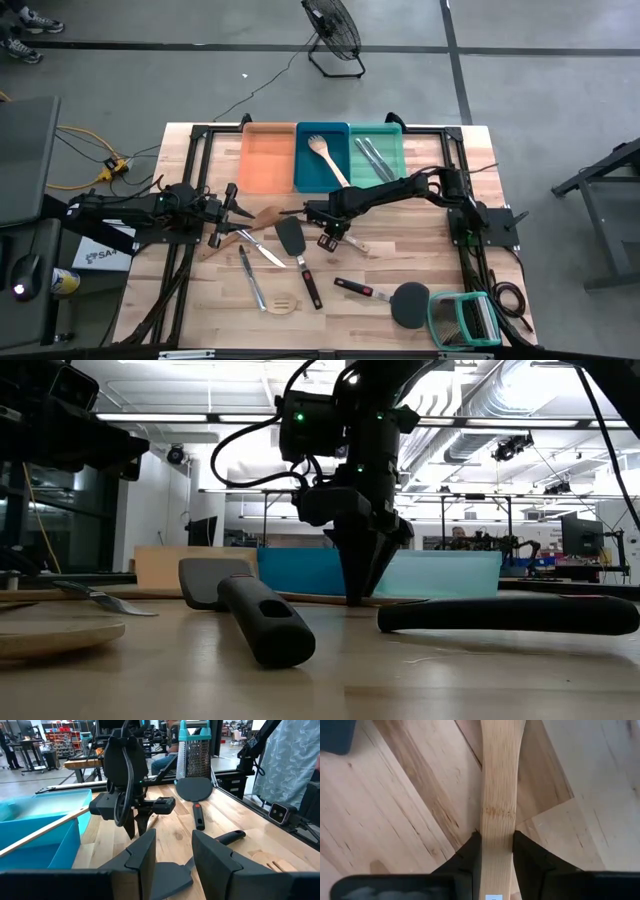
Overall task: Pick & Place Kitchen Items
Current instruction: Put the brown wooden spatula into the blue bin
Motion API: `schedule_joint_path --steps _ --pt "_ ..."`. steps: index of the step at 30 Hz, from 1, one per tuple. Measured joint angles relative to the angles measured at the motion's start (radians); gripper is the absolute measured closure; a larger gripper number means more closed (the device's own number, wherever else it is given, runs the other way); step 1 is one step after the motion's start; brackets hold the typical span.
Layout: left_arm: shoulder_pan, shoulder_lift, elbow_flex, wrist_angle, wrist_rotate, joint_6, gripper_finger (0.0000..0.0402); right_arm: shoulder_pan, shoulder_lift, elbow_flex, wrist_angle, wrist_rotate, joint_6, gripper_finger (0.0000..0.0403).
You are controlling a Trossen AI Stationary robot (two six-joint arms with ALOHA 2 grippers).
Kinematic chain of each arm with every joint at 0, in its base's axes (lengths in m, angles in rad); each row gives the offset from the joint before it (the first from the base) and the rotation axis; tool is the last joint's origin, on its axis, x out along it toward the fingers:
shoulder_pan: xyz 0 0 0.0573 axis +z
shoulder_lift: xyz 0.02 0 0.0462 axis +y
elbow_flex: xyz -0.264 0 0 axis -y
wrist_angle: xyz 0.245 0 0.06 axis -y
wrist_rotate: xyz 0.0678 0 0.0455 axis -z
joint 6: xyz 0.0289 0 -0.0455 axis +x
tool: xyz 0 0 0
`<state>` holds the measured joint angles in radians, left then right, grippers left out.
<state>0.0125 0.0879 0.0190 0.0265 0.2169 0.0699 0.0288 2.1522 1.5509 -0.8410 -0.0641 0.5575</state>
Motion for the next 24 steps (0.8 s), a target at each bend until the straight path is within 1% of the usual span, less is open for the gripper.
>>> schedule_joint_path --steps 8,11,24 --pt "0.0 0.0 0.0 0.0 0.0 0.0 0.0277 0.001 -0.01 -0.001 -0.006 -0.018 0.016 0.0325" --pt "0.0 0.0 0.0 0.0 0.0 0.0 0.0277 0.003 -0.032 -0.004 -0.032 -0.024 0.023 0.0325" --pt "0.0 0.0 0.0 0.0 0.0 0.0 0.0277 0.005 -0.186 -0.001 -0.075 -0.007 0.064 0.0326"
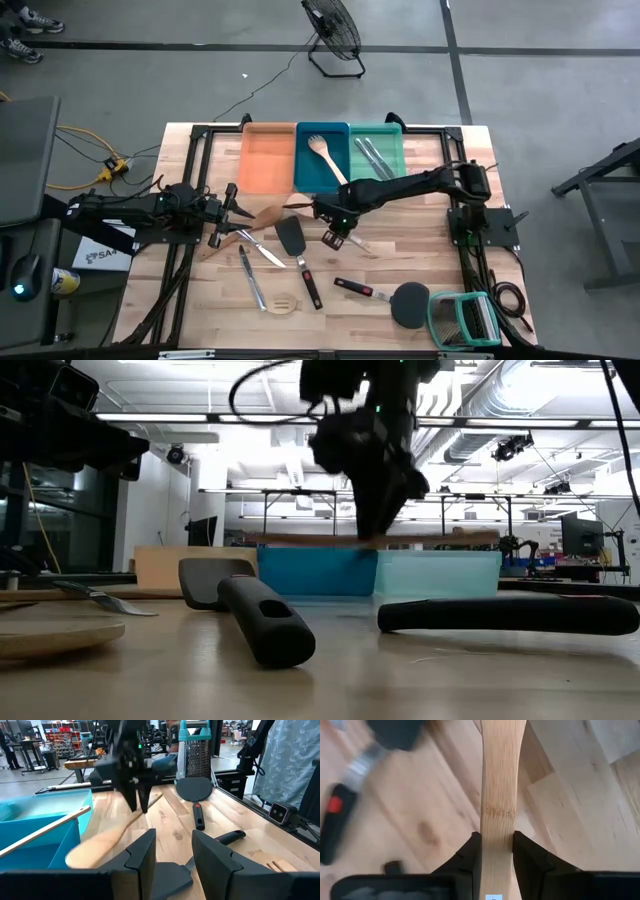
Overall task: Pick & Place Kitchen Items
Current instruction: Put the brown wooden spatula into the blue bin
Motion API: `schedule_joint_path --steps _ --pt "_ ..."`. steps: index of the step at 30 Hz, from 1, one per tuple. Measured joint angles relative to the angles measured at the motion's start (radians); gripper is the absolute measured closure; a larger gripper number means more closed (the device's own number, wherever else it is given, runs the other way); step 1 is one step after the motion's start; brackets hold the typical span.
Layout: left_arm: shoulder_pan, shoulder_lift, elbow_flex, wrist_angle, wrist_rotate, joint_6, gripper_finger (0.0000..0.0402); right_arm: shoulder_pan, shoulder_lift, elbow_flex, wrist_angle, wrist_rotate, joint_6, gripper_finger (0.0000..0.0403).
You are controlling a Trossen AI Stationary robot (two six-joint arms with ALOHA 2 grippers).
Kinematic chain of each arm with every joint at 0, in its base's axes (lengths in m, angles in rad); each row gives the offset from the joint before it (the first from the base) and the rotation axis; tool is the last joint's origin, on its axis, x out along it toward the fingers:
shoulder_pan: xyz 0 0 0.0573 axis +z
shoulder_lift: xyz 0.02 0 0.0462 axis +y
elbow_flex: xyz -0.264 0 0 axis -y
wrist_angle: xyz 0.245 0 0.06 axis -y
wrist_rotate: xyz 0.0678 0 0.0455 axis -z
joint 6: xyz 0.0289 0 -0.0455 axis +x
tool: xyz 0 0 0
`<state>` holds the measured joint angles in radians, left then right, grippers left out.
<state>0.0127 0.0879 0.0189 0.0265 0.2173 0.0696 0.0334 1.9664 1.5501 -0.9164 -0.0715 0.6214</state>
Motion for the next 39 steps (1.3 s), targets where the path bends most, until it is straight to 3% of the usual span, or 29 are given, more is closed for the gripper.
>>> schedule_joint_path --steps 13,18,28,39 --pt "0.0 0.0 0.0 0.0 0.0 0.0 0.0277 -0.116 -0.106 0.002 -0.017 0.0 0.04 0.0326" --pt "0.0 0.0 0.0 0.0 0.0 0.0 0.0277 -0.183 -0.109 0.003 -0.011 -0.073 -0.008 0.0326" --pt "0.0 0.0 0.0 0.0 0.0 0.0 0.0277 -0.318 -0.109 0.003 0.103 -0.32 -0.154 0.0326" --pt "0.0 0.0 0.0 0.0 0.0 0.0 0.0277 -0.454 -0.109 0.003 0.093 -0.219 -0.207 0.0326"
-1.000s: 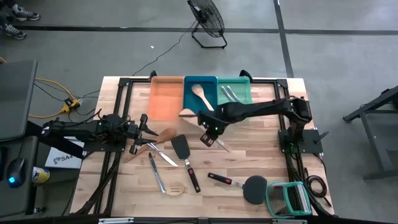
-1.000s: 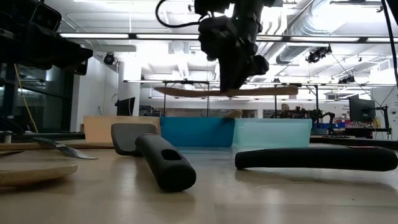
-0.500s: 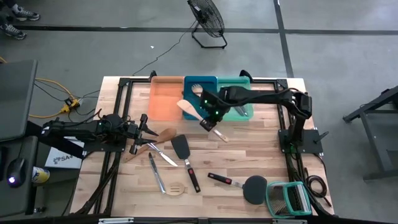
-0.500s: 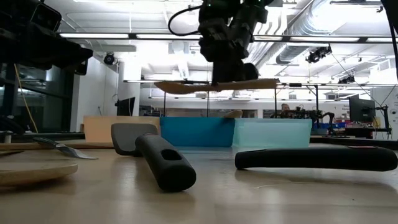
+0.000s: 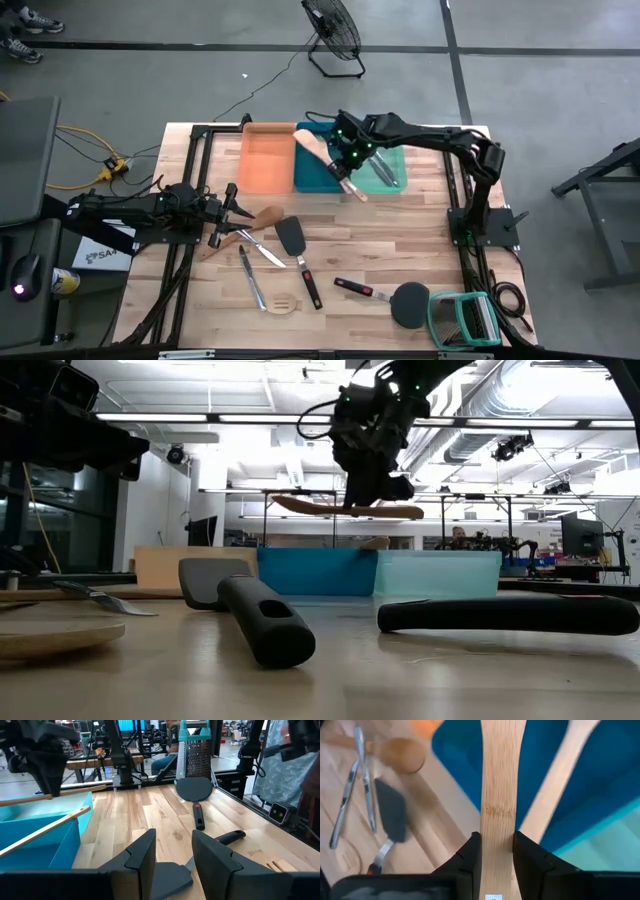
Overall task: Pick & Place Kitchen Items
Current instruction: Put the brown wooden spatula into the blue bin
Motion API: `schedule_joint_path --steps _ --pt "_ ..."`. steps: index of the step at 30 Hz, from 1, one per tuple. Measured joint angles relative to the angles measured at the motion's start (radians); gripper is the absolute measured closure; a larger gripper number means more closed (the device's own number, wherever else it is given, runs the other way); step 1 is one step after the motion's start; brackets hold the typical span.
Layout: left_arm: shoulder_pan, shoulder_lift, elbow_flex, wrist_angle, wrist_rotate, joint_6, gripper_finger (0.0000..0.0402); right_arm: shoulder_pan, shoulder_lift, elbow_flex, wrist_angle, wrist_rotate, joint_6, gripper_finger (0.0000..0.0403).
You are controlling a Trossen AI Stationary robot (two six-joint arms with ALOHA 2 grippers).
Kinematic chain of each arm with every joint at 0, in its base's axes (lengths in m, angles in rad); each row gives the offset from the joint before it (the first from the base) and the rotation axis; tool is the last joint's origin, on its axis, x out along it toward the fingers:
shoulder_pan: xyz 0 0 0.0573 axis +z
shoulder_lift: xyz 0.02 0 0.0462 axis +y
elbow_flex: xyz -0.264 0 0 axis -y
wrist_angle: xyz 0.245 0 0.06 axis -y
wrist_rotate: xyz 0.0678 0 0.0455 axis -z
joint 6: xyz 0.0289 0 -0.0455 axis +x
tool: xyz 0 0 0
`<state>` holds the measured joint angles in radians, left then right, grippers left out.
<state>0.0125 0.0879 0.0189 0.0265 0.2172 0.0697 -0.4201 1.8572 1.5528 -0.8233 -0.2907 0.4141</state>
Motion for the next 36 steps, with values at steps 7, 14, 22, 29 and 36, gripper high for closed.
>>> schedule_joint_path --steps 7,14,22,29,36 --pt "0.0 0.0 0.0 0.0 0.0 0.0 0.0277 -0.053 0.001 0.018 -0.027 0.005 0.023 0.0326" --pt "0.0 0.0 0.0 0.0 0.0 0.0 0.0277 -0.073 0.057 0.148 -0.144 0.029 0.05 0.0326" --pt "0.0 0.0 0.0 0.0 0.0 0.0 0.0277 -0.078 0.182 0.276 -0.261 0.056 0.067 0.0326" --pt "0.0 0.0 0.0 0.0 0.0 0.0 0.0277 -0.08 0.252 0.336 -0.28 0.043 0.09 0.0326" --pt "0.0 0.0 0.0 0.0 0.0 0.0 0.0277 -0.08 0.292 0.359 -0.289 0.026 0.107 0.0326"
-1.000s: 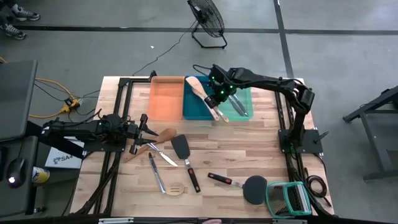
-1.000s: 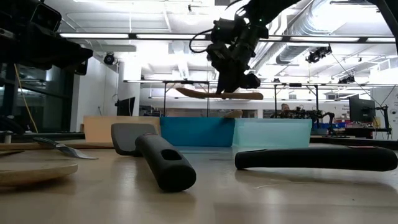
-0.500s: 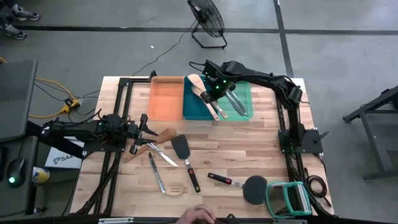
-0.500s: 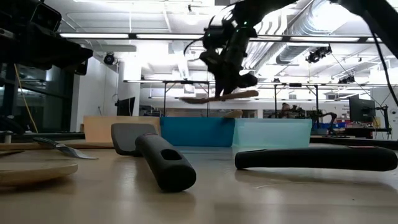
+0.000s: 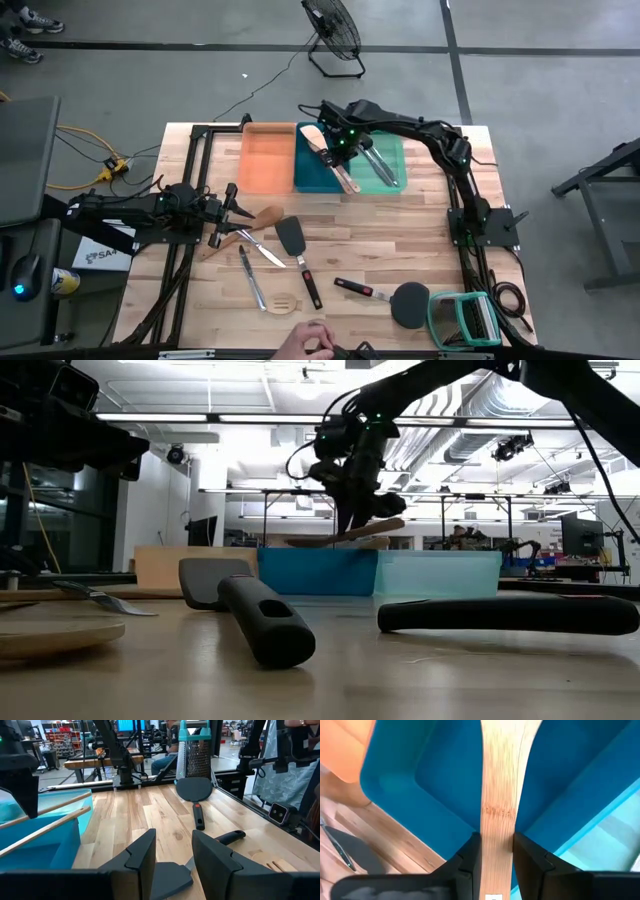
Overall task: Pick & Place Kitchen Items
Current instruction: Put the brown wooden spatula into the blue bin
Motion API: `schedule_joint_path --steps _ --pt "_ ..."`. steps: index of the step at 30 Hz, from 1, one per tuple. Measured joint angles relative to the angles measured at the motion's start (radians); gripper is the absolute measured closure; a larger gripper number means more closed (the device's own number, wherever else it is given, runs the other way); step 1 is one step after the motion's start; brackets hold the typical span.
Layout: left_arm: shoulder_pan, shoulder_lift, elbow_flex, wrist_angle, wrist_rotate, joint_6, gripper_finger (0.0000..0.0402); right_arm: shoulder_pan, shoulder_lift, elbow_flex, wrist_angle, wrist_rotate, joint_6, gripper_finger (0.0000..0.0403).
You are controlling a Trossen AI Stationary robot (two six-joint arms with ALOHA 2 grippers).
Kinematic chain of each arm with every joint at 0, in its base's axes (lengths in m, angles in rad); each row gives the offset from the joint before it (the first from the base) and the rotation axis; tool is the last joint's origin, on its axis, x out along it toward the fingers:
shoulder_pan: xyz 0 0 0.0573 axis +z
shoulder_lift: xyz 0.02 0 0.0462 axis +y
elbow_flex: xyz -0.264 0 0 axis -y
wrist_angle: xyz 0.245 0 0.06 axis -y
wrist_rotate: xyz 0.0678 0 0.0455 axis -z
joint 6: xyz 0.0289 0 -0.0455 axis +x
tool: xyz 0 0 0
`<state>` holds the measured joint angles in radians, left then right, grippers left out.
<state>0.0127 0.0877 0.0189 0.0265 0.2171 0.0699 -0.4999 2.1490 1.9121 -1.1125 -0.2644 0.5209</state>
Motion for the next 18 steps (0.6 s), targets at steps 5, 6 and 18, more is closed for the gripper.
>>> schedule_joint_path --steps 5,6,18 --pt "0.0 0.0 0.0 0.0 0.0 0.0 0.0277 0.0 0.0 0.0 0.018 0.003 0.008 0.0326" --pt "0.0 0.0 0.0 0.0 0.0 0.0 0.0277 0.0 0.0 0.0 0.019 0.003 0.01 0.0326" --pt "0.0 0.0 0.0 0.0 0.0 0.0 0.0277 0.002 0.034 0.0 0.041 0.008 0.051 0.0317"
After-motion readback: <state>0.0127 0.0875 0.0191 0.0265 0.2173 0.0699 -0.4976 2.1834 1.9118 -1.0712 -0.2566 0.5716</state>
